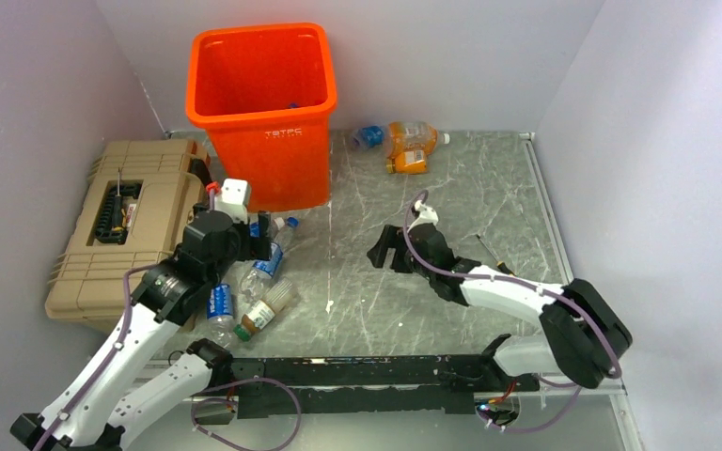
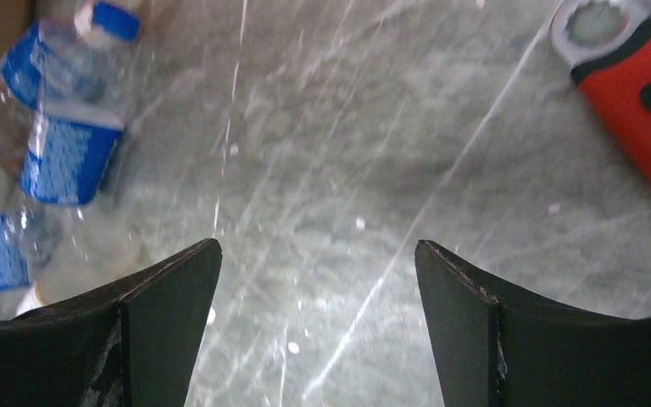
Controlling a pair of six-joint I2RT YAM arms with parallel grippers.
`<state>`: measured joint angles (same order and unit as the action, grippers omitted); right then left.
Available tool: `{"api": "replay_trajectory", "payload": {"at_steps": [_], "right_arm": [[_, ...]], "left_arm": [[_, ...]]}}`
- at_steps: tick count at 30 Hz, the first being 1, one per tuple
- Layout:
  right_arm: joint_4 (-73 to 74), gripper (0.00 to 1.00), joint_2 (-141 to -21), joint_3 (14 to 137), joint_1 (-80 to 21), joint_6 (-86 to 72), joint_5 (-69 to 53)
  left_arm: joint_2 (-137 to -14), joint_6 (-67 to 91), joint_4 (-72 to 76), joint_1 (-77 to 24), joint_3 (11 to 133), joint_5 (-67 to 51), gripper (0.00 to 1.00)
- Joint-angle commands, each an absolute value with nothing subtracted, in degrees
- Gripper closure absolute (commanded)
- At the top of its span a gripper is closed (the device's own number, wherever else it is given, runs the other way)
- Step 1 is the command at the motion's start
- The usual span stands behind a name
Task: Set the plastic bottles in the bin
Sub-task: Pick up the plastic bottle at the center of the board.
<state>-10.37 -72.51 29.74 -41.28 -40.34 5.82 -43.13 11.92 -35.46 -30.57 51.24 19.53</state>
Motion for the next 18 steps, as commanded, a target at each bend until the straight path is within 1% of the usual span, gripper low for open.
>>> {"api": "replay_trajectory", "payload": {"at_steps": [1, 5, 8, 10, 12, 15, 18], "right_arm": [[-17.19, 0.12, -75.12, 36.46, -37.91, -44.01, 10.62], [-20.1, 0.11, -77.21, 38.11, -26.9, -53.21, 11.57], [-21.19, 0.08, -81.51, 43.08, -21.85, -53.55, 14.43], [-20.42, 0.06, -86.52, 48.34, -19.91, -51.13, 16.19], [-19.76, 0.03, -91.95, 53.11, -16.38, -51.69, 14.29], [-22.97, 0.02, -98.88, 57.26, -12.46, -54.03, 10.35], [-20.69, 0.02, -106.02, 64.13, -10.59, -52.77, 10.48]], "left_arm": [[-39.09, 14.5, -33.76, -30.53, 50.93, 22.28, 0.04], [-37.6, 14.86, -32.35, -30.59, 50.15, 19.4, 0.04], [-38.22, 14.94, -33.05, -30.59, 50.75, 19.15, 0.04], [-38.55, 14.99, -33.29, -30.59, 50.89, 18.45, 0.04], [-38.86, 15.12, -33.16, -30.59, 50.89, 17.41, 0.04], [-39.09, 15.02, -32.97, -30.57, 50.76, 15.97, 0.04], [-39.51, 14.58, -32.76, -30.59, 50.65, 15.47, 0.04]]}}
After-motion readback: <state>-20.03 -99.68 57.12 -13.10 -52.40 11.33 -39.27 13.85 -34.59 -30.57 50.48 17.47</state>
